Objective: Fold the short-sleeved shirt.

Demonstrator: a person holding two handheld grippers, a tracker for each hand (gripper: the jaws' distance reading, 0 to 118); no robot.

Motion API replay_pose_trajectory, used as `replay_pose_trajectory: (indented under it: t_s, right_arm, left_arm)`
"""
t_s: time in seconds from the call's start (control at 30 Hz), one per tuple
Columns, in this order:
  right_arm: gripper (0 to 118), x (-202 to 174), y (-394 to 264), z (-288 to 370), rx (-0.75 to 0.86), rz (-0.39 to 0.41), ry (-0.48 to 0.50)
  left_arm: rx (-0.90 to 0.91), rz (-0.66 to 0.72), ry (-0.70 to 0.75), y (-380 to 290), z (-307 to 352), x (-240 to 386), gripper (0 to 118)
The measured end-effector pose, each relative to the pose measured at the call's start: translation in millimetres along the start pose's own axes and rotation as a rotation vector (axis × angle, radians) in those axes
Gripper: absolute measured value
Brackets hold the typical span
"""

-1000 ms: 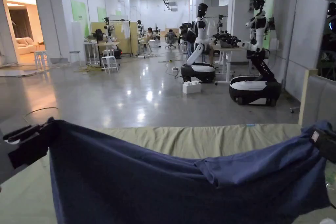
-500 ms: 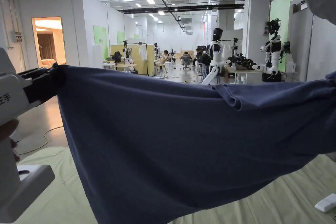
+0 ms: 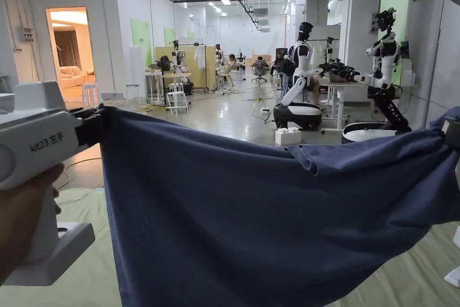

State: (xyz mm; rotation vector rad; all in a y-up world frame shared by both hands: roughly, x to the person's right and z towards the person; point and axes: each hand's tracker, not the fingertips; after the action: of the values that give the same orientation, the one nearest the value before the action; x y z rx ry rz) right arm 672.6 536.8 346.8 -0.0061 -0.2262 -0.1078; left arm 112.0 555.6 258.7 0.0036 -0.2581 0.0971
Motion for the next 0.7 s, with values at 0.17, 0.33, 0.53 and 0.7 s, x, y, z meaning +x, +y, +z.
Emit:
replay_pose_trajectory:
  t_s: [0.17,0.33,0.53,0.7]
  right_arm:
    - [6,-10,-20,-53,0.024,0.032,-0.022]
    - [6,-13,-37,-103,-0.01,0.046,-0.069]
    - [6,-8,-46,-124,-0.051,0.093,-0.13]
    - [6,-13,-91,-177,-0.149,0.111,-0.103]
  left_arm:
    - [-0.009,-0.011,0.015,-24,-51,-1,5]
    - [-0.034,0.003,0.062,-41,-94,-3,5]
    - [-0.099,-0.033,0.073,-62,-128,2,5]
    - [-0.184,-0.047,0.066,-110,-147,1,5]
